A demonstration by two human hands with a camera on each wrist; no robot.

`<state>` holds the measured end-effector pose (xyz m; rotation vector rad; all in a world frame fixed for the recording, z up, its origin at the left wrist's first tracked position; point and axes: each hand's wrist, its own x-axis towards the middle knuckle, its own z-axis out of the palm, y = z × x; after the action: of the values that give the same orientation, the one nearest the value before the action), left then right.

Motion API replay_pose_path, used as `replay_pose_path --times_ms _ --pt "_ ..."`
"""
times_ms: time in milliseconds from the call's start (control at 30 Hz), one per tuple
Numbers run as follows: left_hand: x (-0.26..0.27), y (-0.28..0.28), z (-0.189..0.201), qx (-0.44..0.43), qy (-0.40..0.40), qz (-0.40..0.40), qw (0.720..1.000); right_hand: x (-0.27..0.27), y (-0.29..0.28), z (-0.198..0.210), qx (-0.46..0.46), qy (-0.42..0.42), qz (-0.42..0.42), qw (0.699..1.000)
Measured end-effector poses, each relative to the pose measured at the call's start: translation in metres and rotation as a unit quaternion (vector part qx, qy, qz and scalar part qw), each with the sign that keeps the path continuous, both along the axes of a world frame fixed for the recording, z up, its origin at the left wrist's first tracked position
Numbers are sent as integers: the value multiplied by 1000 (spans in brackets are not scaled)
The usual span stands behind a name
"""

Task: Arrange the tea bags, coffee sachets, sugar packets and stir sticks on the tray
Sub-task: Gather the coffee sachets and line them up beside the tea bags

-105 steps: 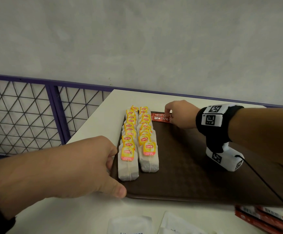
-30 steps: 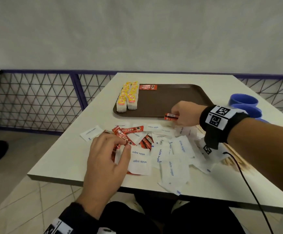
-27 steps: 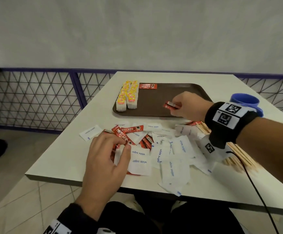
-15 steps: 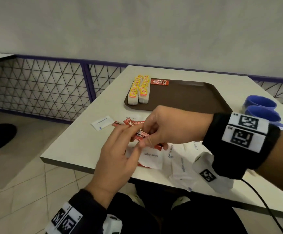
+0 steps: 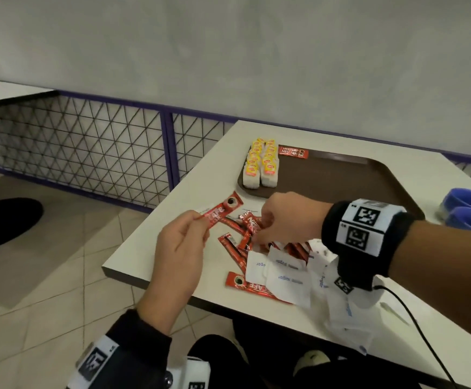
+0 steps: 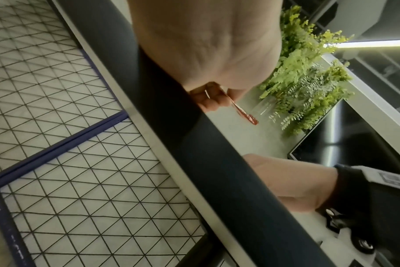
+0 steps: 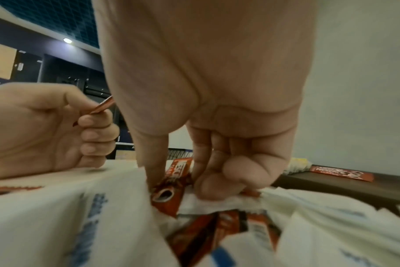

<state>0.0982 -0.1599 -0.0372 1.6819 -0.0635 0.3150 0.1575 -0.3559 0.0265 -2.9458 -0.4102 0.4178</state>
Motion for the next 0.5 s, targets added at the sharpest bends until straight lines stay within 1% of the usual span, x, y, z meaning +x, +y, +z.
replay_pose_path --times_ms 100,167,233,267,367,433,500 --pt "1 3 -2 9 6 -27 1000 6 7 -4 -46 -1 8 999" --pt "4 7 -4 21 17 -42 999 10 7 -2 -38 -1 0 999" --pt "7 12 -4 16 31 -51 998 12 2 6 13 -13 -19 1000" --pt "9 14 -4 2 33 -54 998 11 -2 11 55 -27 -31 998" --pt "9 19 -2 -53 38 -67 996 5 -8 30 193 -64 -39 978" --pt "9 19 -2 -75 41 -77 993 -5 -7 40 261 -41 -14 964" --pt "11 18 -3 -90 39 -77 992 -17 0 44 297 32 35 954"
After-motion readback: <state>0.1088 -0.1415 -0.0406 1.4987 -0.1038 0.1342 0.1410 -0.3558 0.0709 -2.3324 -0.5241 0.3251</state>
